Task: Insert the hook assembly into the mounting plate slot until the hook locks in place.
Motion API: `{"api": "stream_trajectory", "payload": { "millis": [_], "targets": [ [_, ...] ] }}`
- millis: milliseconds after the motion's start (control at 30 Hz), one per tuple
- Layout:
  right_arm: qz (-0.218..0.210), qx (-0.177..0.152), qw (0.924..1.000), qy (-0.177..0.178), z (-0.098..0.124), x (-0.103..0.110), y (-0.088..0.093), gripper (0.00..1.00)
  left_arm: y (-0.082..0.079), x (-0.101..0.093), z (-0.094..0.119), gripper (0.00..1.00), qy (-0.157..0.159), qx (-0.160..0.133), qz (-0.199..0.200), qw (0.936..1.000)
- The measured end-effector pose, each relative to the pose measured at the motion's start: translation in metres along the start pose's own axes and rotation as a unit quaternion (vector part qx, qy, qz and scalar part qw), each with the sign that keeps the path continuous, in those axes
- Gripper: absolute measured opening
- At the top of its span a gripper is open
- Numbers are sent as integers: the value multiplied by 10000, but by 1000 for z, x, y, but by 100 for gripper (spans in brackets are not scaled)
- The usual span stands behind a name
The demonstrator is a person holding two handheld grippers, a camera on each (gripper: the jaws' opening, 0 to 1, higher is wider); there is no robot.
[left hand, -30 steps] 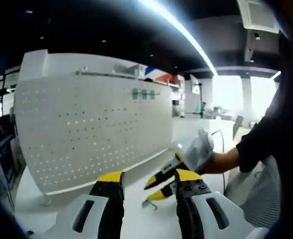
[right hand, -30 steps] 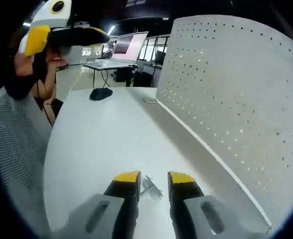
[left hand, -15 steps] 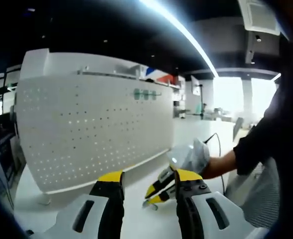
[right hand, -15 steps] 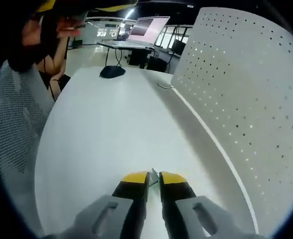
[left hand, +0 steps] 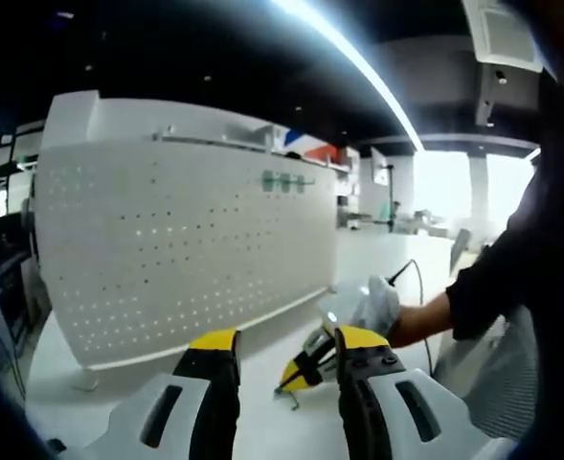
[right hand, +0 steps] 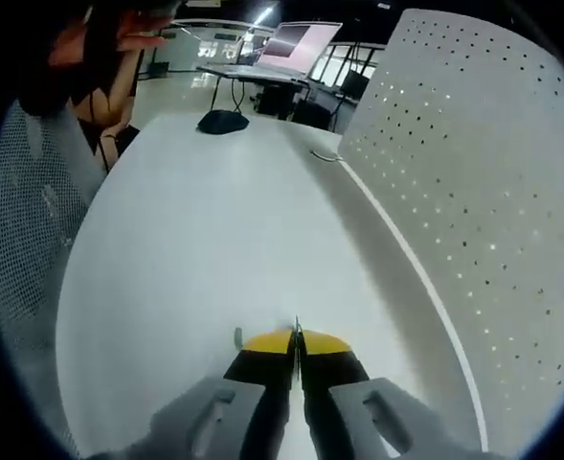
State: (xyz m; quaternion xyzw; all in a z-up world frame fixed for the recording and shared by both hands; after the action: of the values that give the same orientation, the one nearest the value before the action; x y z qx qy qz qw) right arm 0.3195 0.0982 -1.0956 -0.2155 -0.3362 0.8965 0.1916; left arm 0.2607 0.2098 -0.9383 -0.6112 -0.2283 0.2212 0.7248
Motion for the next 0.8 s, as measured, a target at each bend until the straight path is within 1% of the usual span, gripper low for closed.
{"api": "stream_trajectory", "payload": {
  "millis": [67,233,333,433,633,800],
  "targets": [
    [-50,9,10000,-18,0,0,0,0,0,0,0,40,6,8,-1,10000],
    [-215,-151,9996,-30,6,-2,-8,0,1,-1,0,40,0,21,6,10000],
    [-424,-341,9985,-3,11,-6,-15,0,1,0,0,40,4,23,8,10000],
    [-650,-447,9969,47,16,-12,-16,0,1,-1,0,40,10,30,-4,10000],
    [-1014,-768,9917,166,33,-24,-24,0,1,-2,0,39,32,32,-25,10000],
    [-1230,-1150,9853,278,52,-32,-39,0,1,-4,-1,39,57,43,-50,10000]
  ]
}}
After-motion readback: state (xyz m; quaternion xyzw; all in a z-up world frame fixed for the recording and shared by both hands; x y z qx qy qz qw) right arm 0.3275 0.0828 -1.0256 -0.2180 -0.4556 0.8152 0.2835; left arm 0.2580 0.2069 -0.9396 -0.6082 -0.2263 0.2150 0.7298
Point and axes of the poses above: the point that each gripper's makers call its tool centre point, and the gripper's own axes: z roughly backward along the fingers, x roughly to its left, y roughly out of its underside, the point moved 4 cm from there along z, roughly backward along the fingers, and after that the axes turned 5 degrees about -z, right-handed, at the moved point
